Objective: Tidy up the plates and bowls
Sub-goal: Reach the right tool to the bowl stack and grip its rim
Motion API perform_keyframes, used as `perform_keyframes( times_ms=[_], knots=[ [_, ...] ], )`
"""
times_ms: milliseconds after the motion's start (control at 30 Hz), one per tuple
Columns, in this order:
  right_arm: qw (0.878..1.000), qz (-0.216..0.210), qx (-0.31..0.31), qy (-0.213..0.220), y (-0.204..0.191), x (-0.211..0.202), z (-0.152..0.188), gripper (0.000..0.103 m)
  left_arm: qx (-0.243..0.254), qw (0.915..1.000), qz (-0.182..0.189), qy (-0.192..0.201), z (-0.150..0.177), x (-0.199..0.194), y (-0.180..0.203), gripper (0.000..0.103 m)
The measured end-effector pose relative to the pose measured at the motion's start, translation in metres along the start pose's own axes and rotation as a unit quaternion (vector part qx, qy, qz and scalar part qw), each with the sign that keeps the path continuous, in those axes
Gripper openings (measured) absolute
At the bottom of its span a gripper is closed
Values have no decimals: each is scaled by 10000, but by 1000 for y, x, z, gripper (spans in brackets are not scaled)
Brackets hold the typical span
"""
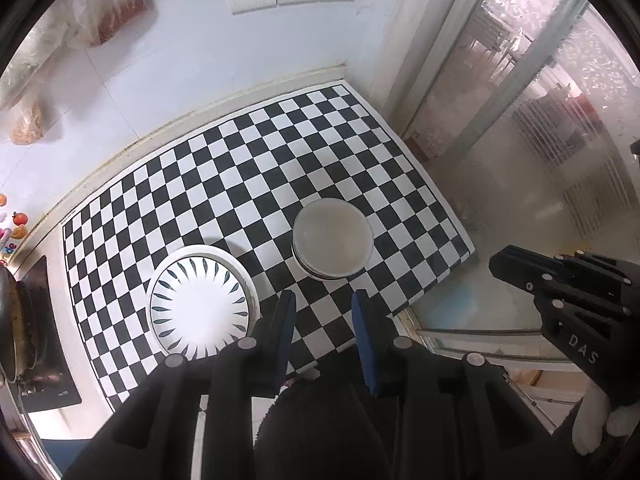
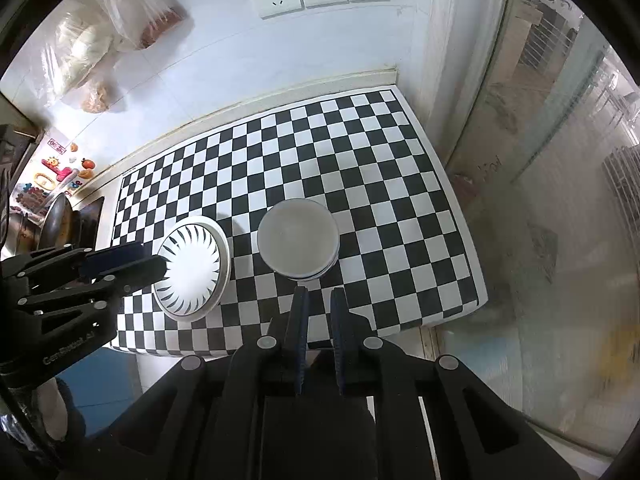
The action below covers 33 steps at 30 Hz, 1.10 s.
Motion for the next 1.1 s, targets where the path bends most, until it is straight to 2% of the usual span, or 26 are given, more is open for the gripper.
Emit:
perform_keyframes(
  times_ms=[300,533,567,600,633,667,700,733,900,1100],
  knots=[
    [10000,-16,-5,-2,-1,-3,-1,13,-95,10000,1,22,4,-2,-2,26],
    [9998,-13,85,-174,5,19,-7,14,-254,9997,43,-28,2,19,-8,27],
    [9997,-22,131,-223,7,26,-9,16,-294,9995,54,-55,2,23,-9,27],
    [9995,-52,177,-268,10,32,-10,27,-384,9991,102,-112,1,31,-12,27],
    [9992,-102,253,-293,13,38,-11,47,-475,9987,135,-158,0,37,-15,27],
    [9989,-155,318,-309,16,43,-13,58,-585,9979,176,-236,-1,44,-18,31],
    [9983,-246,387,-358,19,52,-14,78,-715,9966,239,-338,-2,54,-21,34],
    [9976,-304,474,-409,22,60,-15,82,-883,9946,328,-428,-3,65,-27,39],
    [9946,-324,718,-677,36,108,-20,82,-1457,9845,422,-876,-9,120,-50,39],
    [9879,-375,1031,-1095,54,171,-18,82,-1889,9713,594,-1320,-15,179,-67,39]
  ],
)
Point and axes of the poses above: each gripper's, at about its wrist camera, not at the fingertips, and x roughly the way its jaws point, y to its right, z to its underside, the point moved 1 cm from there along x, roughly the way its jaws point, and after that the axes turned 8 degrees about y, right-handed, at the moved point
